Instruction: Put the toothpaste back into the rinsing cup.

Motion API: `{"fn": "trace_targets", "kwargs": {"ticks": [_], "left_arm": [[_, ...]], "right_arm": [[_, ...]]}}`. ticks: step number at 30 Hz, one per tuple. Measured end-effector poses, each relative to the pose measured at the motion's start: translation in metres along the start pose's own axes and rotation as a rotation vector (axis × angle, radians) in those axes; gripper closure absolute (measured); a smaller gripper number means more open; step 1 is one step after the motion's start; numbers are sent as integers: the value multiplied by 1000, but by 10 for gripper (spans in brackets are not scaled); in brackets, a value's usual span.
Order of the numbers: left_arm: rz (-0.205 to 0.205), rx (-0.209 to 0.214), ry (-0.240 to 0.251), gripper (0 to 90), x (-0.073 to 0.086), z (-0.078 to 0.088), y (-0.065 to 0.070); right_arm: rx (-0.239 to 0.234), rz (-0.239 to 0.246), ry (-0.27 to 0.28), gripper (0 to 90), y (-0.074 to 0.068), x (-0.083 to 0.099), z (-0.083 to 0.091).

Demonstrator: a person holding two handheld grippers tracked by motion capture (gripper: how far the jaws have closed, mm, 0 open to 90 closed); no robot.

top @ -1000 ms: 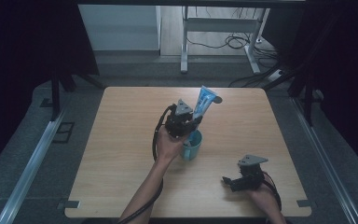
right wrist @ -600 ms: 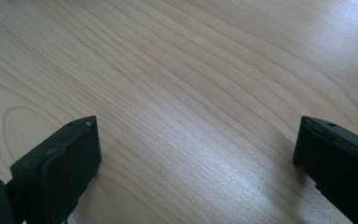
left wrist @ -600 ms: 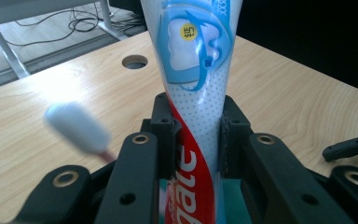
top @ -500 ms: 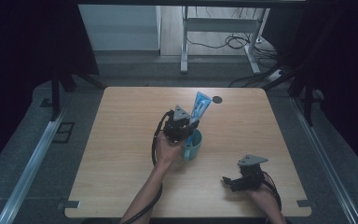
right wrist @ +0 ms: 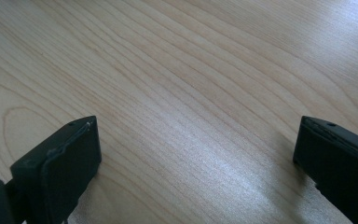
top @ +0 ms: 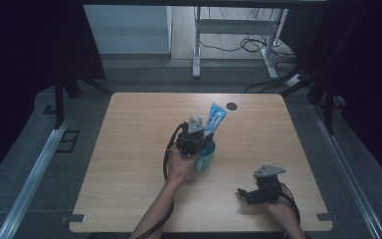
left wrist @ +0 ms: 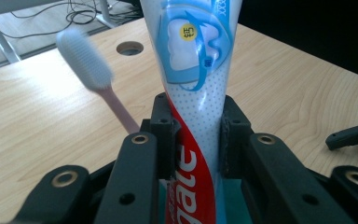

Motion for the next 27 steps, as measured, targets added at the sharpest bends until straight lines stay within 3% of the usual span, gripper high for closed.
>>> {"fn": "trace_targets", "kwargs": {"ticks": [27], "left_arm": [[10, 7, -7, 708, 8, -4, 4]], "right_arm": [[1, 0, 1, 3, 0, 0, 0]]}}
Point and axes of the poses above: each handheld gripper's, and its own axes: z roughly backward along the jaws, x roughly out of its underside, y roughly to its right, the point moved 2 cm from there along -z, roughly forward along the jaws, and after that the axes turned 7 degrees about -x, right-handed, at the moved point
